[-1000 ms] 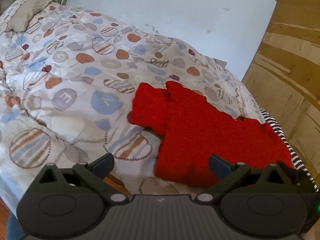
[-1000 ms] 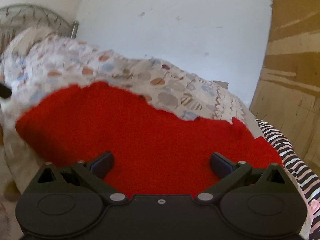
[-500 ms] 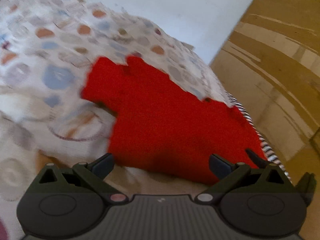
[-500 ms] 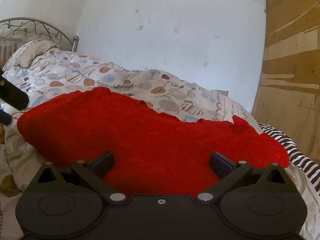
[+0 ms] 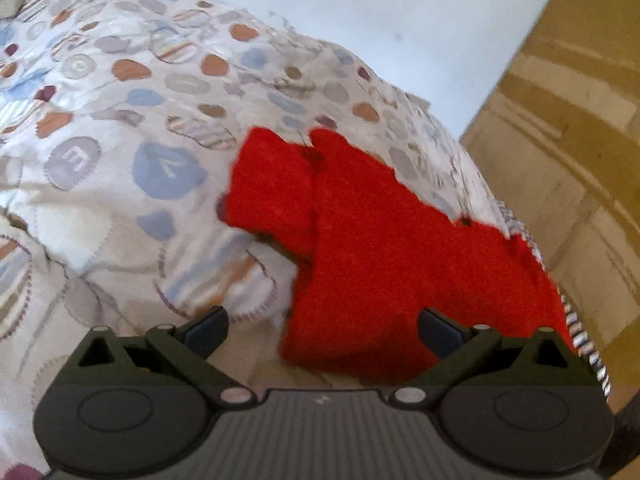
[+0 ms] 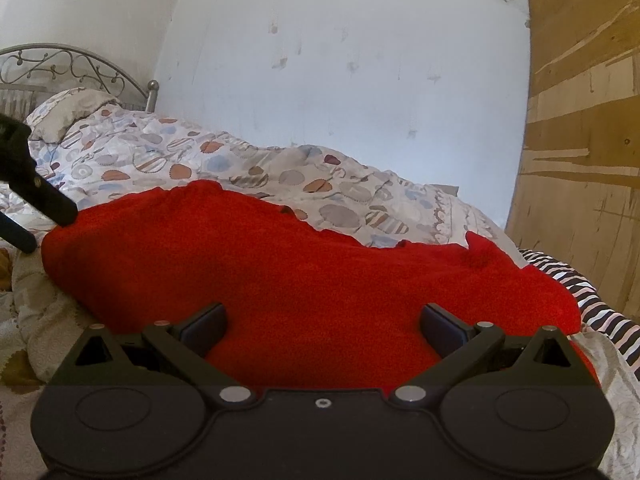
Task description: Fold small clothes
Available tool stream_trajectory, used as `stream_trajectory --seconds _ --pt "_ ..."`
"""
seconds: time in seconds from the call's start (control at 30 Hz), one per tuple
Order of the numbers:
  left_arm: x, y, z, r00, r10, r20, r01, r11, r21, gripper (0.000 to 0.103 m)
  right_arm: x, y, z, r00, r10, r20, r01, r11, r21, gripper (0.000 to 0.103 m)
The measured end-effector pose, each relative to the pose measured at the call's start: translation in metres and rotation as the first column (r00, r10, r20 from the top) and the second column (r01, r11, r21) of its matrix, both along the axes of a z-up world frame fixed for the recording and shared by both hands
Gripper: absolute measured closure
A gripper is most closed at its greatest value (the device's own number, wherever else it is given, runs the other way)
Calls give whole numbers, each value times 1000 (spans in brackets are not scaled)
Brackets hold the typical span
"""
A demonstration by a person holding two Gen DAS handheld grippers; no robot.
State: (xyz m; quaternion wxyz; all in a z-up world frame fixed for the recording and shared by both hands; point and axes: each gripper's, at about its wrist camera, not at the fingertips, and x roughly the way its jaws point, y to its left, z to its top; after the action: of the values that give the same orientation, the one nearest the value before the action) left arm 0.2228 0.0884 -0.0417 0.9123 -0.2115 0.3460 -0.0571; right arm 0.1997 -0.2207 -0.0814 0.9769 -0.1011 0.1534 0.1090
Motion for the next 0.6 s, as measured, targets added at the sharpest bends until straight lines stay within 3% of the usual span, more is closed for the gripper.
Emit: stream_trajectory --seconds 0.17,0.27,0.47,0.6 --pt "21 24 12 994 95 56 -96 995 28 0 0 0 1 1000 -1 -1 1 1000 0 0" --pt "48 36 13 997 59 48 -61 997 39 0 1 0 1 1000 -1 -2 1 1000 1 0" --pt "91 39 2 1000 3 29 -7 987 160 0 3 1 1 1000 -3 -15 3 1000 5 0" --pt "104 45 -9 998 -62 18 60 996 61 0 4 0 1 1000 -4 -15 4 1000 6 0"
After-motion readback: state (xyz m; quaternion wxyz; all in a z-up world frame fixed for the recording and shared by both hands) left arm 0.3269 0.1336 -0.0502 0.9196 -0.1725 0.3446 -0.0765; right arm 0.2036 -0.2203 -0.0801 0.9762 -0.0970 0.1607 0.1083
